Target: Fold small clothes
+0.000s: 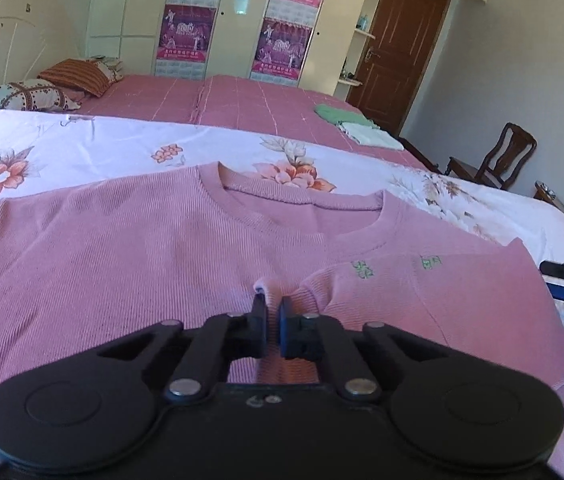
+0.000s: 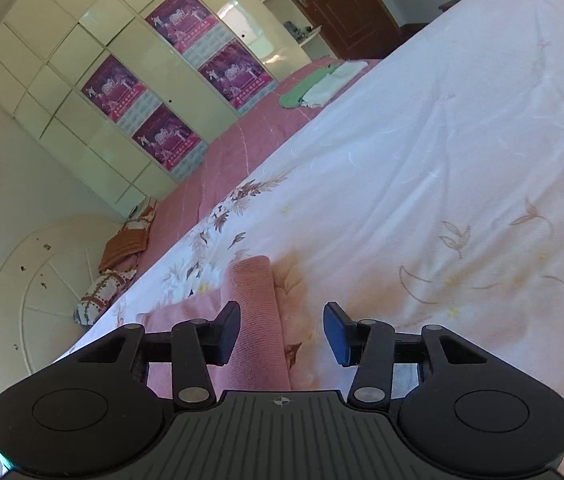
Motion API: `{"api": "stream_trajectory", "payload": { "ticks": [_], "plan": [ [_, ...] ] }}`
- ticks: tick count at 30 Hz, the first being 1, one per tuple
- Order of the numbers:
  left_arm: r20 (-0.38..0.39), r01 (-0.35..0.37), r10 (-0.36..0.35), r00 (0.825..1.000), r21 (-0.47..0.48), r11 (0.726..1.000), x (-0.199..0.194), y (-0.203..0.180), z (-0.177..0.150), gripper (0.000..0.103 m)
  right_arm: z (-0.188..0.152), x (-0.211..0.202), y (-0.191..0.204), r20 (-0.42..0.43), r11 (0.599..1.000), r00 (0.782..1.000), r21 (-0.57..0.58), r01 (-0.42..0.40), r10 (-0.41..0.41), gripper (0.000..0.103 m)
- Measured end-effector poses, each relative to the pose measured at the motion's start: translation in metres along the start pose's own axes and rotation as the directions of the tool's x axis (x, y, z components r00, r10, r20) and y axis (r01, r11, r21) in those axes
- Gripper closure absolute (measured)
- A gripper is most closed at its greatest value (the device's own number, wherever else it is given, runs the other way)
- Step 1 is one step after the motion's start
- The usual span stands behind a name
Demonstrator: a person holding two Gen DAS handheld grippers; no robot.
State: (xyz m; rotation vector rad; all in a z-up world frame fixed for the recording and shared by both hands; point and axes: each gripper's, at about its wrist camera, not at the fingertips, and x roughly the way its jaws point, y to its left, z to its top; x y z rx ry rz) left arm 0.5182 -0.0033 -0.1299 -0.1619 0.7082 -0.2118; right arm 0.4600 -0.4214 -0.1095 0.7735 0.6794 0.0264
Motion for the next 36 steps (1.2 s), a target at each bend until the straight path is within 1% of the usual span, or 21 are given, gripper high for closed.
{"api": "stream_trajectory", "payload": {
  "ticks": [1,2,3,4,5,7,9,12,15,18,20,21,23,25,26,27,28,30,32,35,36],
  "plan": [
    [0.044,0.001,-0.001,0.999,-0.003,1.000,-0.007,0.000,-0.001,0.099,0.000,0.006,0.000,-0.015,1.000,1.000,-0.010,-0.004,0.003,0.068],
    [0.083,0.003,-0.002,0.997,-0.004,1.000,-0.014,0.002,-0.002,0.099,0.002,0.010,0.000,-0.049,0.999,0.998,-0.025,-0.034,0.033,0.093],
    [0.119,0.001,0.000,0.993,-0.009,1.000,-0.020,0.004,-0.001,0.099,0.002,0.012,0.001,-0.072,0.997,0.996,-0.039,-0.062,0.059,0.098],
    [0.135,-0.008,0.009,0.991,-0.010,1.000,-0.023,0.005,-0.001,0.099,0.001,0.009,0.006,-0.063,0.994,0.996,-0.078,-0.069,0.064,0.100],
    [0.133,-0.020,0.020,0.991,-0.005,1.000,-0.021,0.006,0.000,0.099,-0.001,0.007,0.011,-0.043,0.991,0.997,-0.116,-0.061,0.056,0.100],
    [0.084,-0.060,0.060,0.995,-0.001,0.998,-0.009,0.009,0.000,0.099,-0.004,0.006,0.012,-0.024,0.988,0.999,-0.148,-0.040,0.037,0.100],
    [0.039,-0.071,0.072,0.997,-0.022,0.997,0.002,0.014,-0.003,0.098,-0.009,0.014,0.010,-0.035,0.981,0.999,-0.194,0.023,-0.031,0.100],
    [0.061,-0.077,0.077,0.995,-0.003,0.997,-0.003,0.010,-0.001,0.099,-0.011,0.018,0.009,-0.050,0.979,0.998,-0.204,0.015,-0.025,0.100],
    [0.100,-0.068,0.067,0.993,0.010,0.998,-0.011,0.009,0.005,0.099,-0.006,0.009,0.020,-0.009,0.969,1.000,-0.245,0.008,-0.010,0.100],
    [0.043,-0.094,0.092,0.995,0.036,0.995,0.003,0.009,0.004,0.099,-0.004,0.002,0.029,0.003,0.962,1.000,-0.270,-0.025,0.027,0.100],
    [0.037,-0.096,0.094,0.995,0.039,0.995,0.009,0.010,-0.001,0.098,-0.014,0.011,0.031,-0.041,0.950,0.999,-0.311,-0.007,-0.006,0.100],
    [0.040,-0.098,0.096,0.995,0.042,0.994,0.009,0.010,-0.002,0.098,-0.020,0.021,0.029,-0.111,0.944,0.993,-0.330,0.009,-0.049,0.100],
    [0.041,-0.095,0.094,0.995,0.041,0.995,0.008,0.010,-0.003,0.098,-0.027,0.021,0.028,-0.114,0.928,0.992,-0.373,0.016,-0.062,0.100],
    [0.044,-0.083,0.081,0.996,0.038,0.996,0.007,0.013,-0.003,0.098,-0.029,0.009,0.030,-0.080,0.932,0.996,-0.363,0.018,-0.050,0.100],
    [0.037,-0.081,0.079,0.996,0.038,0.996,0.008,0.014,-0.004,0.093,-0.031,-0.001,0.031,-0.050,0.927,0.998,-0.375,0.009,-0.030,0.100],
    [0.036,-0.081,0.080,0.996,0.029,0.996,0.006,0.016,-0.003,0.085,-0.034,-0.009,0.034,-0.030,0.921,0.999,-0.389,-0.001,-0.011,0.100],
    [0.044,-0.081,0.080,0.996,0.015,0.997,0.003,0.018,-0.002,0.079,-0.037,-0.011,0.037,-0.023,0.914,1.000,-0.406,-0.008,-0.001,0.100],
    [0.060,-0.082,0.082,0.995,0.005,0.997,-0.003,0.018,0.000,0.047,-0.038,-0.008,0.041,0.006,0.900,1.000,-0.434,0.027,-0.027,0.100],
    [0.056,-0.098,0.096,0.994,0.024,0.995,-0.002,0.016,0.003,0.047,-0.025,0.005,0.037,0.013,0.918,0.999,-0.396,0.034,-0.031,0.100],
    [0.010,-0.099,0.099,0.995,0.061,0.993,0.009,0.012,0.005,0.055,-0.004,0.031,0.034,0.011,0.942,0.999,-0.335,0.033,-0.031,0.100],
    [0.002,-0.124,0.125,0.992,0.089,0.988,0.013,0.010,0.004,0.056,0.001,0.039,0.036,0.009,0.941,1.000,-0.337,0.025,-0.024,0.100]
  ]
}}
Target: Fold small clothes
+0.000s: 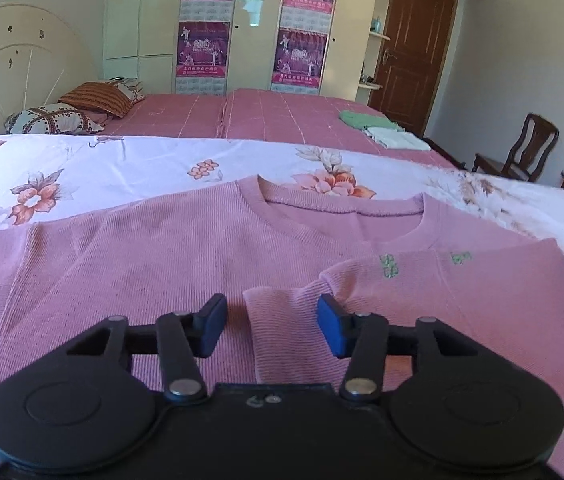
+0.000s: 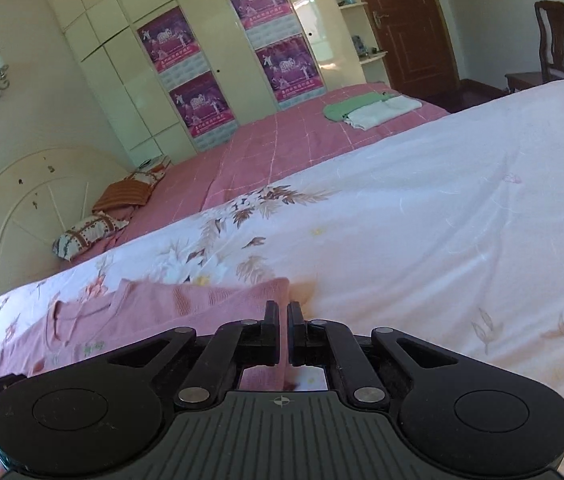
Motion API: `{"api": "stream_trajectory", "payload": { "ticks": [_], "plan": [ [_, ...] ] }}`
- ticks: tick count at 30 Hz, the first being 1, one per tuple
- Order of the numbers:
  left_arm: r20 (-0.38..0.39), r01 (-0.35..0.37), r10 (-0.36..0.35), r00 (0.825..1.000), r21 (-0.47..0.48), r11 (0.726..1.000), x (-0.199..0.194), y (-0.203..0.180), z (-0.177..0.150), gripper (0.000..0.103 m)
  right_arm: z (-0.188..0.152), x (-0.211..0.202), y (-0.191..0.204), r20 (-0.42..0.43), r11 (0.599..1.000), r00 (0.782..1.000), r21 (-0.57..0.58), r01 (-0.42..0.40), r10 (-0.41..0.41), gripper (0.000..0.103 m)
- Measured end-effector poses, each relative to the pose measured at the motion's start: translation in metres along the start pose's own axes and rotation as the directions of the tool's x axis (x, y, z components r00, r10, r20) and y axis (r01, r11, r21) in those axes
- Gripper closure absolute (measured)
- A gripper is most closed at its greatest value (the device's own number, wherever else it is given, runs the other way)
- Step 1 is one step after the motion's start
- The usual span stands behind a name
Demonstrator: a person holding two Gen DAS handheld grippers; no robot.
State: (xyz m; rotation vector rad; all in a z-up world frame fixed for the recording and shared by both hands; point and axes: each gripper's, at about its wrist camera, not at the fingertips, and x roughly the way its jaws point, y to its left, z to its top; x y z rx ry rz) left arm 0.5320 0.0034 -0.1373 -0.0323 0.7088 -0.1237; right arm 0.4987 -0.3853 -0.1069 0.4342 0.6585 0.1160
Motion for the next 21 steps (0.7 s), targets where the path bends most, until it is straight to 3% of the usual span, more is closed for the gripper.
{"api": "stream_trajectory", "payload": {
  "ticks": [2,4,7,8,10,14,17,21],
  "plan": [
    [0.015,-0.047,0.046,0.999,0.024,0.999,0.003,-0.003,-0.002,0.054,0.006,0.016,0.010,-0.014,0.998,0.999,-0.058,-0.038,0.038,0.100],
    [0.019,-0.074,0.074,0.997,0.022,0.997,0.003,-0.005,-0.001,0.053,0.005,0.044,0.008,-0.107,0.996,0.994,-0.086,0.019,-0.028,0.101],
    [0.042,-0.114,0.113,0.993,0.042,0.993,-0.012,-0.010,0.002,0.058,0.013,0.044,-0.009,-0.095,0.999,0.995,0.038,0.027,-0.023,0.103],
    [0.074,-0.108,0.103,0.992,0.059,0.992,-0.024,-0.013,0.002,0.056,0.014,0.034,-0.003,-0.071,0.999,0.996,0.003,0.047,-0.047,0.103],
    [0.114,-0.047,0.040,0.993,0.055,0.997,-0.046,-0.020,-0.002,0.055,0.008,0.007,0.009,-0.028,0.997,1.000,-0.071,0.009,-0.011,0.103],
    [0.110,0.053,-0.070,0.991,0.153,0.987,-0.062,-0.055,-0.021,0.048,-0.031,-0.041,0.021,-0.054,0.991,0.998,-0.133,-0.028,0.021,0.103],
    [0.000,0.080,-0.081,0.997,0.146,0.986,-0.043,-0.065,-0.036,0.052,-0.067,-0.040,0.025,-0.157,0.985,0.988,-0.174,-0.016,-0.012,0.103],
    [0.090,0.090,-0.100,0.991,0.117,0.989,-0.071,-0.068,-0.043,0.049,-0.069,-0.061,0.029,-0.099,0.994,0.995,-0.107,0.012,-0.022,0.103]
  ]
}}
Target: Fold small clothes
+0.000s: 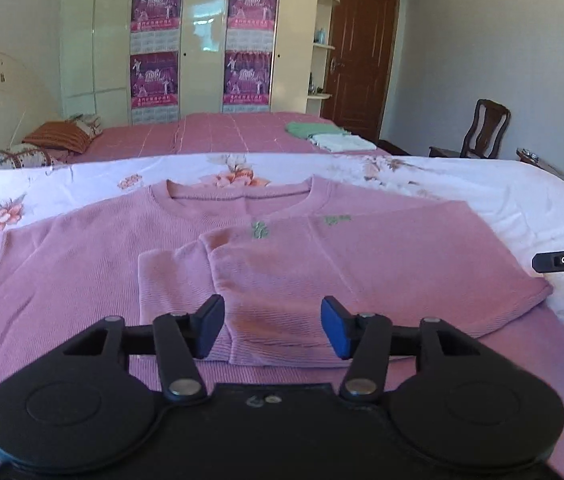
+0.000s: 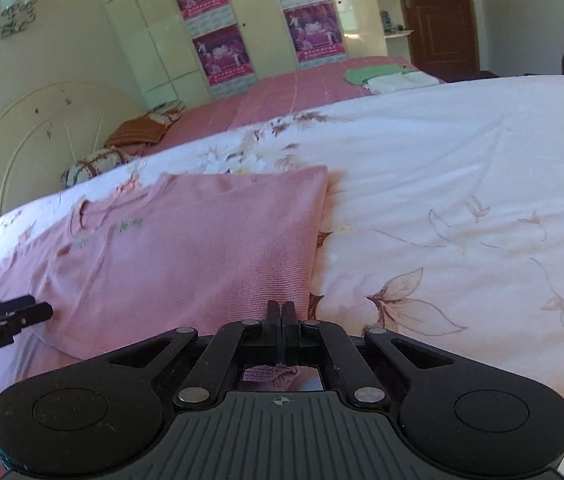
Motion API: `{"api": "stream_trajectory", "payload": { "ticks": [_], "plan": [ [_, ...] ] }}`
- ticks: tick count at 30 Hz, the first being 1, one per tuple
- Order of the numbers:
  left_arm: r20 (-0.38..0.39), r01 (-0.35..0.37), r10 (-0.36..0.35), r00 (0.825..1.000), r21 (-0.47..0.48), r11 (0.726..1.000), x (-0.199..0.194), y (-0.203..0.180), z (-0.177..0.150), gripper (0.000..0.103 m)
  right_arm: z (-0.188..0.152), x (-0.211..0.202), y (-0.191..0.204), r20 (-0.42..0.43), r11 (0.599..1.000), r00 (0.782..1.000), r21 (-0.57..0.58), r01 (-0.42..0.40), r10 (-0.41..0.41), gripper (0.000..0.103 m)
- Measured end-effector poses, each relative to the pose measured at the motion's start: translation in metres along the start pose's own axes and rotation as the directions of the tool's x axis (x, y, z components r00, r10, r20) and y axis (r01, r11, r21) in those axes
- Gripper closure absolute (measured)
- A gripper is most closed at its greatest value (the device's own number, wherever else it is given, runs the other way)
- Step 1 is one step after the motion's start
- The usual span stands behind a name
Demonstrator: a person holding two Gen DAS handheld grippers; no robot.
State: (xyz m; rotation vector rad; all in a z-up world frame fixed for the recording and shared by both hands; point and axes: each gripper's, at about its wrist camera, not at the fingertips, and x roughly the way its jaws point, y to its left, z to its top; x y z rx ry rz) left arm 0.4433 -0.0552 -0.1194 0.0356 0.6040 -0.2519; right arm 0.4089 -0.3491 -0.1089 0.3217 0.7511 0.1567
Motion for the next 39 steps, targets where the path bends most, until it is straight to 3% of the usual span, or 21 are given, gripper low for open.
{"api": "stream_trajectory", "payload": {
  "ticks": [3,5,8,11,13,14,15,18,21,23,25,27,28,30,33,34,36,39],
  "plan": [
    [-0.108,-0.015,0.017,0.994,0.016,1.000,0.014,-0.004,-0.012,0.040,-0.011,-0.019,0.006,0.034,1.000,0.999,0.019,-0.020,0.020,0.103],
    [-0.078,-0.029,0.031,0.997,0.021,0.999,0.008,-0.006,-0.013,0.047,-0.026,-0.006,0.010,-0.061,1.000,0.998,-0.004,-0.004,0.003,0.103],
    [0.021,-0.050,0.050,0.999,-0.002,0.999,-0.013,0.000,-0.009,0.050,-0.029,-0.013,0.018,-0.055,1.000,0.998,0.003,0.011,-0.011,0.103],
    [0.013,-0.105,0.106,0.994,-0.069,0.992,-0.015,0.019,-0.007,0.050,-0.029,-0.021,0.019,-0.025,0.999,1.000,0.032,0.015,-0.015,0.103],
    [-0.035,-0.101,0.098,0.995,-0.102,0.990,-0.005,0.033,-0.007,0.050,-0.032,-0.024,0.018,-0.008,0.998,1.000,0.058,0.022,-0.022,0.103],
    [-0.106,-0.093,0.081,0.991,-0.110,0.990,0.007,0.038,-0.008,0.044,-0.033,-0.025,0.019,0.001,0.998,0.999,0.056,0.032,-0.032,0.103],
    [-0.128,-0.087,0.071,0.989,-0.118,0.989,0.012,0.042,-0.011,0.041,-0.034,-0.023,0.019,-0.004,0.998,0.999,0.052,0.042,-0.041,0.103],
    [-0.091,-0.071,0.056,0.994,-0.168,0.983,-0.005,0.052,-0.007,0.040,-0.036,-0.012,0.020,-0.063,0.995,0.996,0.072,0.068,-0.064,0.103],
    [-0.007,-0.127,0.127,0.992,-0.187,0.974,-0.040,0.071,-0.016,0.022,-0.030,-0.022,0.032,-0.023,0.995,0.997,0.078,0.069,-0.067,0.103],
    [-0.007,-0.163,0.167,0.986,-0.257,0.953,-0.062,0.102,-0.027,0.027,-0.028,-0.025,0.039,-0.014,0.994,0.998,0.095,0.062,-0.061,0.103],
    [-0.036,-0.221,0.223,0.974,-0.348,0.911,-0.084,0.145,-0.040,0.035,-0.029,-0.025,0.044,-0.013,0.991,0.998,0.118,0.068,-0.066,0.103],
    [-0.063,-0.274,0.277,0.959,-0.471,0.838,-0.108,0.198,-0.056,0.047,-0.030,-0.020,0.052,-0.025,0.987,0.996,0.131,0.092,-0.089,0.103],
    [-0.073,-0.302,0.311,0.948,-0.522,0.798,-0.120,0.221,-0.064,0.047,-0.030,-0.018,0.056,-0.032,0.985,0.995,0.139,0.099,-0.096,0.103],
    [-0.095,-0.365,0.398,0.912,-0.629,0.687,-0.149,0.272,-0.081,0.047,-0.031,-0.013,0.064,-0.037,0.983,0.995,0.156,0.101,-0.097,0.103],
    [-0.106,-0.379,0.468,0.877,-0.751,0.540,-0.185,0.333,-0.104,0.047,-0.033,-0.003,0.082,-0.049,0.977,0.993,0.176,0.118,-0.111,0.103],
    [-0.107,-0.370,0.475,0.874,-0.779,0.505,-0.193,0.348,-0.109,0.047,-0.033,0.002,0.089,-0.054,0.975,0.991,0.180,0.134,-0.126,0.096],
    [-0.103,-0.345,0.479,0.872,-0.823,0.451,-0.202,0.375,-0.116,0.044,-0.033,0.007,0.105,-0.029,0.971,0.988,0.181,0.155,-0.153,0.028],
    [-0.074,-0.299,0.493,0.867,-0.869,0.395,-0.209,0.403,-0.124,0.040,-0.029,0.013,0.128,0.017,0.975,0.989,0.173,0.141,-0.146,0.030]
  ]
}}
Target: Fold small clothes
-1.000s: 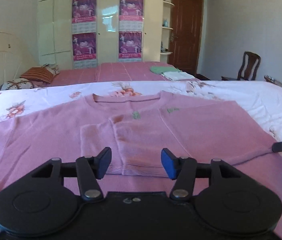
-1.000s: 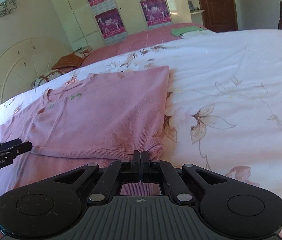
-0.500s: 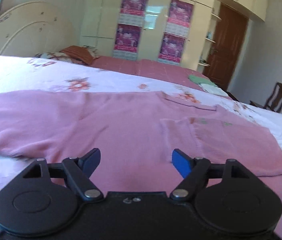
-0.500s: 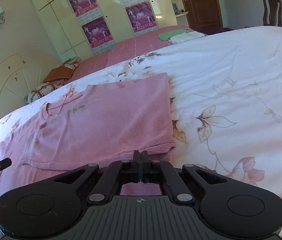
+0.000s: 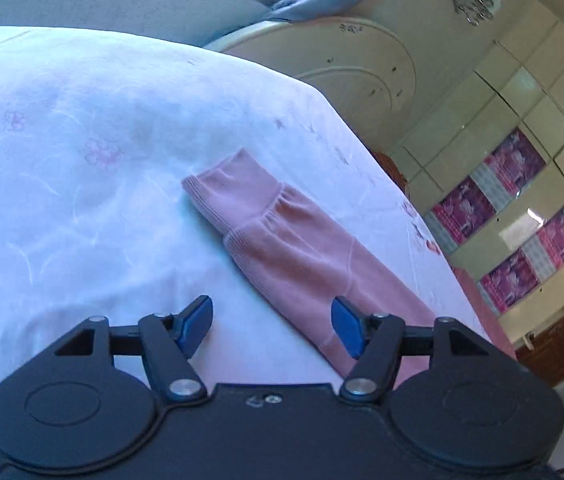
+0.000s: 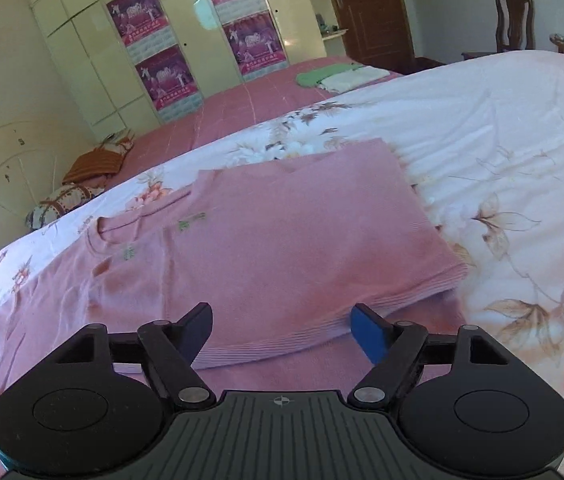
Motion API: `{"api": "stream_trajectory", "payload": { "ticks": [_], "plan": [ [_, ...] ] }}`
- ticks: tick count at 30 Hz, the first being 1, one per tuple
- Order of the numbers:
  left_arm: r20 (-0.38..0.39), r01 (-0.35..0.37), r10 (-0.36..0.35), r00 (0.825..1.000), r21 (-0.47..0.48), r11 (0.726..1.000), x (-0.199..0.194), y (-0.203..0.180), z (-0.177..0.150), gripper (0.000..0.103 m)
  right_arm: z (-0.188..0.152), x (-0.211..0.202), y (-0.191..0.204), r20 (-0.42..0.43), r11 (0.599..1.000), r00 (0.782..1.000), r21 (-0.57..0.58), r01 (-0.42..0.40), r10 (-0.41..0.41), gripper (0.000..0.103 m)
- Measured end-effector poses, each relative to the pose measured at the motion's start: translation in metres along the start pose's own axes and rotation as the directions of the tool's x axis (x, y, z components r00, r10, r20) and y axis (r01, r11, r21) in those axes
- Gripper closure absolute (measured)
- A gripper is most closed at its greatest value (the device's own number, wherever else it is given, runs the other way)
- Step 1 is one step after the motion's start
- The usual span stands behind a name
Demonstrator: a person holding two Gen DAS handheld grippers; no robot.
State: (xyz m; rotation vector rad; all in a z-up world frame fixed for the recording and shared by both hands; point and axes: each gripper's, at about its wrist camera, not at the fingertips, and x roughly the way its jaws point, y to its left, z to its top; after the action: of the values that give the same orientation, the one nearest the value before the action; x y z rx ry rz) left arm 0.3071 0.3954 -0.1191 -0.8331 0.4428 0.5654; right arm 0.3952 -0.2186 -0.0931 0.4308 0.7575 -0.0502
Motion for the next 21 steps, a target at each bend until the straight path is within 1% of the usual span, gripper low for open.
{"api": "stream_trajectory", "payload": {
  "ticks": [1,2,5,7,10,12,13,14,15,16,17,18,19,21],
  "plan": [
    [0.002,0.006,-0.006,1.000,-0.017,1.000,0.005,0.004,0.005,0.040,0.000,0.001,0.006,0.000,1.000,1.000,0.012,-0.019,0.019,0.034],
    [0.000,0.009,-0.009,1.000,-0.028,1.000,0.011,0.007,0.010,0.040,0.001,0.003,0.015,-0.003,0.999,1.000,0.022,-0.031,0.031,0.040],
    [-0.009,0.030,-0.030,1.000,-0.048,0.998,0.028,0.011,0.020,0.046,0.000,0.005,0.039,0.007,0.999,0.999,0.018,-0.037,0.037,0.041],
    [-0.008,0.043,-0.043,0.999,-0.038,0.998,0.035,0.013,0.026,0.048,-0.002,0.005,0.052,0.018,0.999,0.999,0.016,-0.040,0.039,0.041],
    [-0.001,0.055,-0.055,0.998,-0.028,0.998,0.046,0.016,0.029,0.059,-0.003,0.007,0.067,0.025,0.999,0.999,0.013,-0.032,0.032,0.041],
    [0.002,0.054,-0.054,0.999,-0.022,0.998,0.053,0.017,0.032,0.070,-0.001,0.009,0.071,0.026,1.000,0.999,0.017,-0.021,0.020,0.041],
    [0.005,0.046,-0.046,0.999,-0.008,0.999,0.055,0.016,0.034,0.074,0.000,0.011,0.072,0.026,1.000,1.000,0.018,-0.012,0.012,0.041],
    [0.004,0.030,-0.030,1.000,0.012,0.999,0.058,0.015,0.034,0.084,0.001,0.012,0.073,0.025,1.000,1.000,0.021,-0.006,0.005,0.041],
    [-0.005,0.015,-0.014,1.000,0.036,0.999,0.061,0.014,0.036,0.091,0.002,0.013,0.072,0.023,1.000,1.000,0.026,0.000,0.000,0.041],
    [-0.010,0.011,-0.010,1.000,0.056,0.998,0.061,0.010,0.038,0.092,0.003,0.015,0.072,0.018,0.999,1.000,0.031,0.007,-0.008,0.041],
    [-0.006,0.022,-0.021,1.000,0.095,0.995,0.058,0.002,0.039,0.092,0.004,0.016,0.071,0.013,0.999,1.000,0.036,0.014,-0.015,0.041],
    [0.014,0.044,-0.047,0.999,0.159,0.986,0.052,-0.010,0.039,0.092,0.006,0.016,0.069,0.010,0.999,1.000,0.042,0.017,-0.018,0.041],
    [0.027,0.071,-0.078,0.997,0.219,0.973,0.044,-0.024,0.038,0.093,0.007,0.016,0.068,0.010,0.999,1.000,0.045,0.017,-0.017,0.041],
    [0.025,0.131,-0.146,0.989,0.324,0.937,0.028,-0.054,0.028,0.093,0.008,0.014,0.066,0.012,0.999,1.000,0.042,0.010,-0.011,0.041]
  ]
}}
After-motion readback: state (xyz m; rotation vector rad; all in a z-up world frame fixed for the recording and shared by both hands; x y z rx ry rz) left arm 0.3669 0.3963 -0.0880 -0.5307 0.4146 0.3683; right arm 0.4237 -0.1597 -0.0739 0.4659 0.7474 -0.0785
